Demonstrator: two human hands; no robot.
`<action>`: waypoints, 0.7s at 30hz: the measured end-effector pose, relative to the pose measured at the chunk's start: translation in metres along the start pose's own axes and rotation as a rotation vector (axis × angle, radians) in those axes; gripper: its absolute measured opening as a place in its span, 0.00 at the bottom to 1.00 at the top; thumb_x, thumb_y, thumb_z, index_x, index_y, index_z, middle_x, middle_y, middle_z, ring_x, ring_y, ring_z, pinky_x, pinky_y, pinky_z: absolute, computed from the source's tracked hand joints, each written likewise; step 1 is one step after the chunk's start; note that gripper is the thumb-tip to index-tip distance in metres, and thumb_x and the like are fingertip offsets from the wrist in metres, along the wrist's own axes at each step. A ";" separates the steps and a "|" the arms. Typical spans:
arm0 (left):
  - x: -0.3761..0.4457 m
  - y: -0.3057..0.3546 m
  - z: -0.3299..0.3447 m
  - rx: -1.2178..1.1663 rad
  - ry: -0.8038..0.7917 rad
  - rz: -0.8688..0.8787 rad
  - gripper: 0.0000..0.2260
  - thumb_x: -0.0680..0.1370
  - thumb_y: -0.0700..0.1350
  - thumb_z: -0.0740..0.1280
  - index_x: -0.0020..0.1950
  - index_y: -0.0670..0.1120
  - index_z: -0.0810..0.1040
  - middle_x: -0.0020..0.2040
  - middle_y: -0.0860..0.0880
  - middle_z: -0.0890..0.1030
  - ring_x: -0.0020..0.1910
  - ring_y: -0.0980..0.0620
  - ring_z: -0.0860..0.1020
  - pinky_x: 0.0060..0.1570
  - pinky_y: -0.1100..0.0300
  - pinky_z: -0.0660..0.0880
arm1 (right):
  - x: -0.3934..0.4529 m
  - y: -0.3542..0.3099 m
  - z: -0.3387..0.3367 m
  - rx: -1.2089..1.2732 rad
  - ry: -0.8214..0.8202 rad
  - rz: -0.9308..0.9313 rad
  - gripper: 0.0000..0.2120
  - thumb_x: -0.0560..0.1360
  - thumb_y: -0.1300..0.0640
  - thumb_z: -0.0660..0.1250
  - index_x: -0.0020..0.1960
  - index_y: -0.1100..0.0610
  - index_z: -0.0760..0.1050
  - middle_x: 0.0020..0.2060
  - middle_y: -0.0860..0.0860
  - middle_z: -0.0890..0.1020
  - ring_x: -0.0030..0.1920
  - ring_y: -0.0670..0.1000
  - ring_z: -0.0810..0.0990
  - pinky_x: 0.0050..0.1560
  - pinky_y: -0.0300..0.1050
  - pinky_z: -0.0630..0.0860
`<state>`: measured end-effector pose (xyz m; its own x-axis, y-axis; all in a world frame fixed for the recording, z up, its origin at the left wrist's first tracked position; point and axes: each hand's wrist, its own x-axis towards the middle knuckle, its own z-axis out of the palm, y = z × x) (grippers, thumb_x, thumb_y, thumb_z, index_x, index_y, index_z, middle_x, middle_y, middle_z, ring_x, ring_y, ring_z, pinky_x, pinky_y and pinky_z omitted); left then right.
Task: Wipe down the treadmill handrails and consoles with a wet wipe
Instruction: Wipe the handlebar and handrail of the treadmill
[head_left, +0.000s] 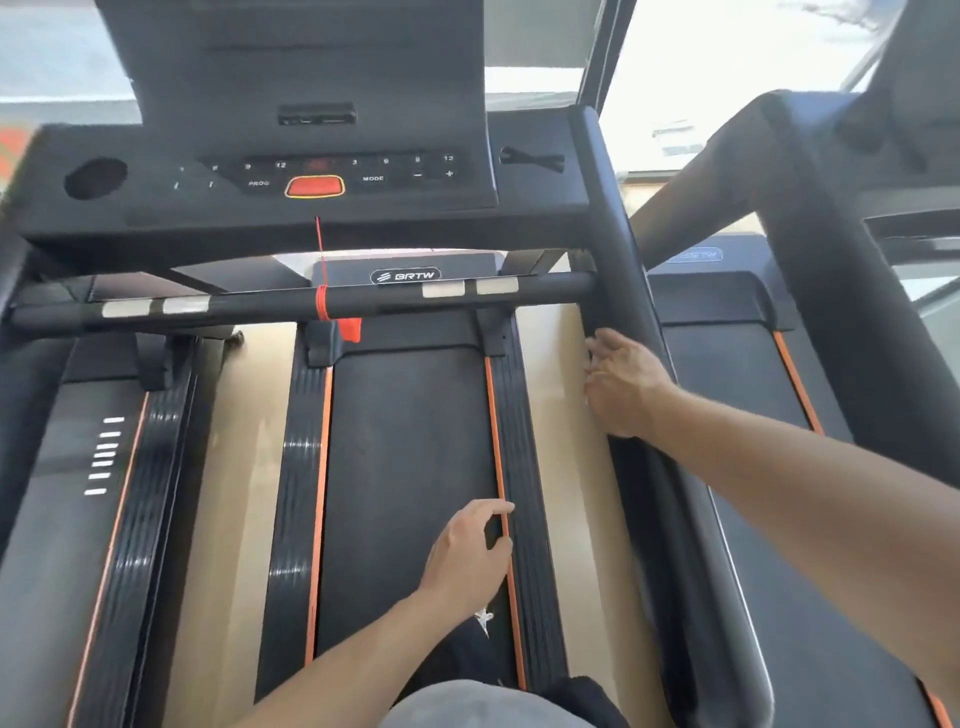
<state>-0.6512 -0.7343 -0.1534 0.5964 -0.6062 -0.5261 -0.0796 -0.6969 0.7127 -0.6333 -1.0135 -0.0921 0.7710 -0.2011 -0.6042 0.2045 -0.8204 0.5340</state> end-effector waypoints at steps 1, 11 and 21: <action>-0.001 0.003 0.000 0.007 -0.010 0.006 0.18 0.81 0.43 0.64 0.69 0.58 0.74 0.69 0.63 0.73 0.67 0.58 0.73 0.68 0.61 0.68 | -0.015 -0.013 0.005 0.020 -0.006 -0.044 0.25 0.83 0.49 0.51 0.76 0.55 0.70 0.78 0.55 0.68 0.81 0.57 0.55 0.79 0.58 0.47; -0.045 0.038 0.058 0.000 -0.050 0.200 0.21 0.81 0.43 0.64 0.73 0.56 0.71 0.71 0.62 0.73 0.72 0.62 0.68 0.72 0.62 0.65 | -0.206 -0.137 0.072 0.058 0.002 -0.316 0.23 0.83 0.48 0.55 0.70 0.56 0.76 0.72 0.54 0.74 0.78 0.61 0.58 0.78 0.61 0.43; -0.149 0.039 0.141 -0.104 -0.063 0.239 0.32 0.80 0.39 0.66 0.80 0.58 0.61 0.74 0.64 0.69 0.73 0.67 0.66 0.76 0.57 0.63 | -0.275 -0.182 0.136 1.006 0.622 0.219 0.38 0.82 0.45 0.64 0.84 0.57 0.48 0.83 0.51 0.46 0.82 0.51 0.40 0.81 0.52 0.51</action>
<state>-0.8559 -0.7256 -0.1129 0.5195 -0.7737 -0.3626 -0.1280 -0.4901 0.8622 -0.9641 -0.8818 -0.1035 0.9463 -0.3225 -0.0217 -0.3155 -0.9072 -0.2782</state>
